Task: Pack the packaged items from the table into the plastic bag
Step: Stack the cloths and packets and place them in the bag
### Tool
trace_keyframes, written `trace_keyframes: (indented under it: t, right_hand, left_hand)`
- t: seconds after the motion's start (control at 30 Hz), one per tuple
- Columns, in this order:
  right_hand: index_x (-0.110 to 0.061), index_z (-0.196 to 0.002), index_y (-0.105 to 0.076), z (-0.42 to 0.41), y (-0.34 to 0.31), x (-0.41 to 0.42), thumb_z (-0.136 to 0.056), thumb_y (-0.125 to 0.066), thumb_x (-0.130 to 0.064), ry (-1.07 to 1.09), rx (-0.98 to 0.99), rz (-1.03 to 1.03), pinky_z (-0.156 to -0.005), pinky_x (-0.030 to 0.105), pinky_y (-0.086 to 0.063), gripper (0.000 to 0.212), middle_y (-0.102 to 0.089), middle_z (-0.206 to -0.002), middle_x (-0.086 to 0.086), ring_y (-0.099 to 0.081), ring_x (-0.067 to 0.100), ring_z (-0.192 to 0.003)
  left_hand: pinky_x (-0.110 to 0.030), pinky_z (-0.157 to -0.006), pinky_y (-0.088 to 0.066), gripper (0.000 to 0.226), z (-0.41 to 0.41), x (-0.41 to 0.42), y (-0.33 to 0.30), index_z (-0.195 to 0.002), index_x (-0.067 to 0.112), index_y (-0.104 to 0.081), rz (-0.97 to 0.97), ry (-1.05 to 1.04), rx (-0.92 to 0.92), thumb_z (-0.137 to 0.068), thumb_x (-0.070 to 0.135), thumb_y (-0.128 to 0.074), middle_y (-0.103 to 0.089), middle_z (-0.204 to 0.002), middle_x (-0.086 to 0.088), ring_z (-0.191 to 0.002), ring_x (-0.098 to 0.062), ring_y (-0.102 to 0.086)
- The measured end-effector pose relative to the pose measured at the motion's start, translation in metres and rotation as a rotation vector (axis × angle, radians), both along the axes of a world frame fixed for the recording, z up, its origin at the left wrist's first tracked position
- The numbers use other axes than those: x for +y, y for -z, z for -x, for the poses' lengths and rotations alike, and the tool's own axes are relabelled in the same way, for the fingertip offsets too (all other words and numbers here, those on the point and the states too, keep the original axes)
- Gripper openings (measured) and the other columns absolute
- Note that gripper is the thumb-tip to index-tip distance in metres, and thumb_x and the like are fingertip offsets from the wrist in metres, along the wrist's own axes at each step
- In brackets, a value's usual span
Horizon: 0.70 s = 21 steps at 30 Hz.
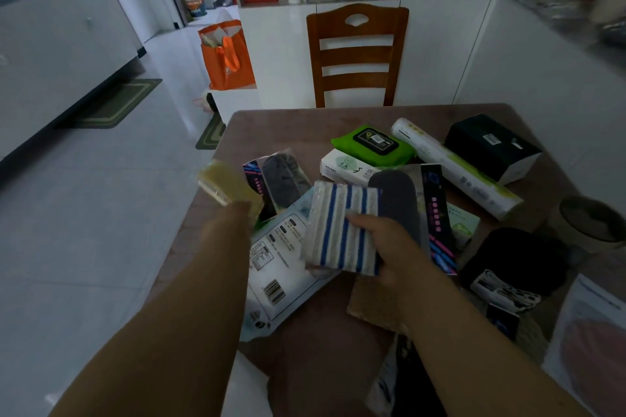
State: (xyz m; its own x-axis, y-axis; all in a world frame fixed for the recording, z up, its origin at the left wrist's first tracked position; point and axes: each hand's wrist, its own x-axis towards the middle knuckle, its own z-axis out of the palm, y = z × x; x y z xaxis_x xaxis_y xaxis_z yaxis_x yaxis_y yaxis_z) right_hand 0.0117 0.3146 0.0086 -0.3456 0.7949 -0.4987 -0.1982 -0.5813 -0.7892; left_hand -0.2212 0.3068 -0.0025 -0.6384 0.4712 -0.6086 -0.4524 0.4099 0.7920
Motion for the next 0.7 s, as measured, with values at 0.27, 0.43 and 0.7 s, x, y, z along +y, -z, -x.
trace_keyframes:
  t: [0.27, 0.43, 0.7]
  right_hand:
    - [-0.018, -0.114, -0.061, -0.010, -0.038, 0.024, -0.093, -0.055, -0.017, -0.054, 0.072, -0.097, -0.073, 0.041, -0.053, 0.022, -0.068, -0.110, 0.008, -0.065, 0.028, -0.098]
    - [-0.024, -0.130, -0.053, 0.016, -0.019, 0.019, -0.095, -0.052, -0.032, -0.208, -0.184, -0.183, -0.101, 0.048, -0.045, 0.036, -0.057, -0.133, 0.009, -0.058, 0.028, -0.114]
    - [-0.001, -0.125, -0.053, 0.027, 0.003, 0.067, -0.100, -0.036, -0.015, -0.548, -1.225, -0.529, -0.107, 0.042, -0.033, 0.033, -0.051, -0.135, 0.019, -0.046, 0.035, -0.124]
  left_hand:
    - [-0.045, -0.089, -0.055, 0.039, -0.030, -0.034, -0.042, -0.117, -0.001, -0.058, -0.328, 0.785, -0.190, -0.086, 0.022, -0.063, -0.066, -0.111, -0.021, -0.101, -0.034, -0.066]
    - [-0.045, -0.066, -0.060, 0.051, -0.055, -0.034, -0.031, -0.121, 0.005, -0.060, -0.308, 0.769, -0.245, -0.077, 0.029, -0.068, -0.071, -0.105, -0.017, -0.090, -0.034, -0.070]
    - [-0.037, -0.052, -0.059, 0.040, -0.044, -0.039, 0.018, -0.120, 0.008, -0.059, -0.294, 0.445, -0.365, -0.084, 0.026, -0.065, -0.077, -0.091, -0.013, -0.072, -0.030, -0.074]
